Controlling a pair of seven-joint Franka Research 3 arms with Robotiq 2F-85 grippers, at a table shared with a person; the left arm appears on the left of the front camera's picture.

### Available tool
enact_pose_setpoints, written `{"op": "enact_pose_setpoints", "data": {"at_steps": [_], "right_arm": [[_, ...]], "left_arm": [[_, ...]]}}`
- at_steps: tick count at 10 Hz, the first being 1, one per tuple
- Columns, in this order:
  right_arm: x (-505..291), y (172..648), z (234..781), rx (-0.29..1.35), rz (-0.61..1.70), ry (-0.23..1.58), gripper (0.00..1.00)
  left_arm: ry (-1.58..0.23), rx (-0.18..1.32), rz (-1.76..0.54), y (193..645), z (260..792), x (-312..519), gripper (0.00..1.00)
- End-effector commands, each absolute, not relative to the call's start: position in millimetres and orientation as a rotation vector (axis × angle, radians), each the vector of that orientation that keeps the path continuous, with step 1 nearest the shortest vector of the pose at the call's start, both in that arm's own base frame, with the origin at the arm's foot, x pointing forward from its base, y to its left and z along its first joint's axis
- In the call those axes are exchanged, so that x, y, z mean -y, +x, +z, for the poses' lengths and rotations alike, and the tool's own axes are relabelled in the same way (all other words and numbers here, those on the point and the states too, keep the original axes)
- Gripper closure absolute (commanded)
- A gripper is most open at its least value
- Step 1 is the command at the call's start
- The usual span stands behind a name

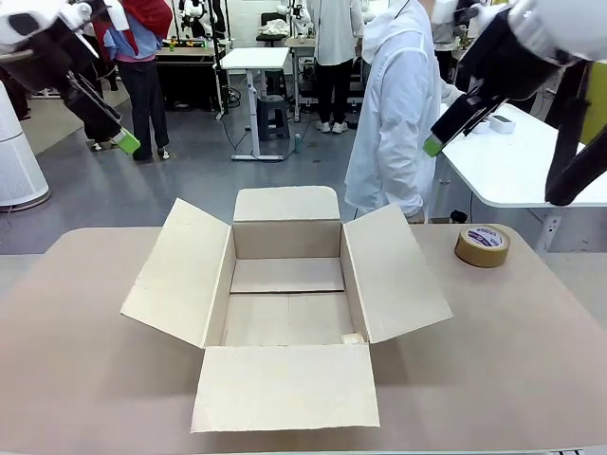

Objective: Wrap the clocks to prevent damage.
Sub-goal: Open the side flaps of the Package Box.

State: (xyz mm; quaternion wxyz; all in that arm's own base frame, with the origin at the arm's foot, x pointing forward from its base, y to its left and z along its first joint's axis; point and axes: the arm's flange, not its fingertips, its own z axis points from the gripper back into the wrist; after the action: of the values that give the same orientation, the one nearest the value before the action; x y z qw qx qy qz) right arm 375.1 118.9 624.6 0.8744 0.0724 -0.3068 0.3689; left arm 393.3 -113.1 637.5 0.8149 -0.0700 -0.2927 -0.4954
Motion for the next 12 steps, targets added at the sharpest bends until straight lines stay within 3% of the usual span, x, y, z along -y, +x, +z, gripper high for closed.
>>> {"op": "enact_pose_setpoints", "data": {"at_steps": [1,3,6,8,12], "right_arm": [[-86.2,374.9,609.8,0.724,0.883,0.377,0.0],[-42.9,386.9,604.4,0.713,0.865,0.516,0.0],[17.9,382.7,599.8,0.698,0.795,0.566,0.0],[54.6,389.1,586.4,0.656,0.753,0.58,0.0],[91.4,382.4,577.1,0.733,0.735,0.658,0.0]], "left_arm": [[-0.348,0.625,-1.273,406.9,635.7,73.9,0.0],[-0.51,0.634,-1.31,415.6,630.4,36.9,0.0],[-0.643,0.663,-1.23,414.0,614.8,-34.9,0.0],[-0.687,0.654,-1.174,407.1,596.1,-56.0,0.0],[-0.722,0.701,-1.081,391.5,565.5,-87.3,0.0]]}}
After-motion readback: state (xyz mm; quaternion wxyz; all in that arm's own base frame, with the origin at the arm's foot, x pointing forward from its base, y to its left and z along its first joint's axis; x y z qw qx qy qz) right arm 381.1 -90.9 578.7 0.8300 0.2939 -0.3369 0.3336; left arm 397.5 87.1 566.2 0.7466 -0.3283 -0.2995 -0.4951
